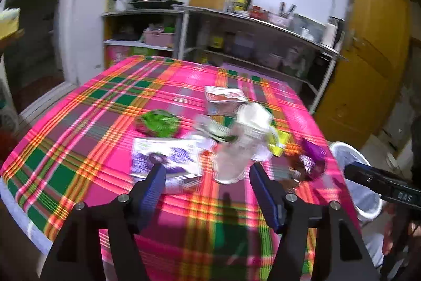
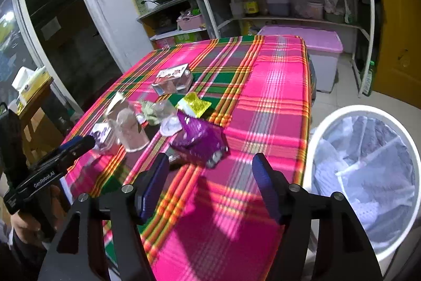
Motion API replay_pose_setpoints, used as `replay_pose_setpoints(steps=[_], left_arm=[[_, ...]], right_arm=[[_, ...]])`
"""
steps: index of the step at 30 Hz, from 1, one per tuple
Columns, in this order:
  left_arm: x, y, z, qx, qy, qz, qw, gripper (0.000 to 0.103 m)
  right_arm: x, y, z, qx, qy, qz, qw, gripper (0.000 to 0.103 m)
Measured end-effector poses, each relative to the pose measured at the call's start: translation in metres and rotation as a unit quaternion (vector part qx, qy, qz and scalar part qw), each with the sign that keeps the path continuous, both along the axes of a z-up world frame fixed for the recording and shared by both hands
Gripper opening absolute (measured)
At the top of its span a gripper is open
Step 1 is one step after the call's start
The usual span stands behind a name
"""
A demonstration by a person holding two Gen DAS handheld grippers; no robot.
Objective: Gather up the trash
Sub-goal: 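Move both tools back over the table toward the remaining trash, then grasp the purple juice carton with the left gripper while the right gripper grasps the purple wrapper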
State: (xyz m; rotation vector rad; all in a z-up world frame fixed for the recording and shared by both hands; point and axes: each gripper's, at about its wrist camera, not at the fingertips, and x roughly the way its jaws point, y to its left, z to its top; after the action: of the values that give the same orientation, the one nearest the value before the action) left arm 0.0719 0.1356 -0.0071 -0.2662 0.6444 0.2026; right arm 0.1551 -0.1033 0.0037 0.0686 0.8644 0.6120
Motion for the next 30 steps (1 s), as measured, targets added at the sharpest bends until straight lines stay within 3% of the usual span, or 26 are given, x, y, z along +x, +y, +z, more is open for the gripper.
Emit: replay_pose_setpoints(steps=[5,9,21,23,27,30], left_arm=[[0.014,0.020,-0.007,0.005,0.011,0.023,0.9997,0.068],[0.021,0.027,-0.014,0.018,0.018,0.036,0.9990,0.077],[0.035,0.033,-0.034,0.006,0.049,0.032,0.9983,0.078],[0.035,0.034,-0.036,0.002,0.050,0.034,0.9982,0.077],[0.035,0.039,-0.041,-0.013,0.052,0.037,0.9979,0.074],[0.033,0.038,-0.041,-0.012,0.049,0.036,0.9981,0.074]], right_arm=[[0.014,0.013,-0.003,-0.007,0.003,-0.001,1.000,0.068],[0.024,0.024,-0.008,-0.015,0.008,0.002,1.000,0.069],[0.035,0.035,-0.022,-0.040,0.025,0.003,0.999,0.069],[0.035,0.033,-0.021,-0.039,0.025,-0.001,0.999,0.064],[0.035,0.030,-0.022,-0.039,0.030,-0.008,0.999,0.041],[0.034,0.026,-0.022,-0.036,0.031,-0.012,0.999,0.039]])
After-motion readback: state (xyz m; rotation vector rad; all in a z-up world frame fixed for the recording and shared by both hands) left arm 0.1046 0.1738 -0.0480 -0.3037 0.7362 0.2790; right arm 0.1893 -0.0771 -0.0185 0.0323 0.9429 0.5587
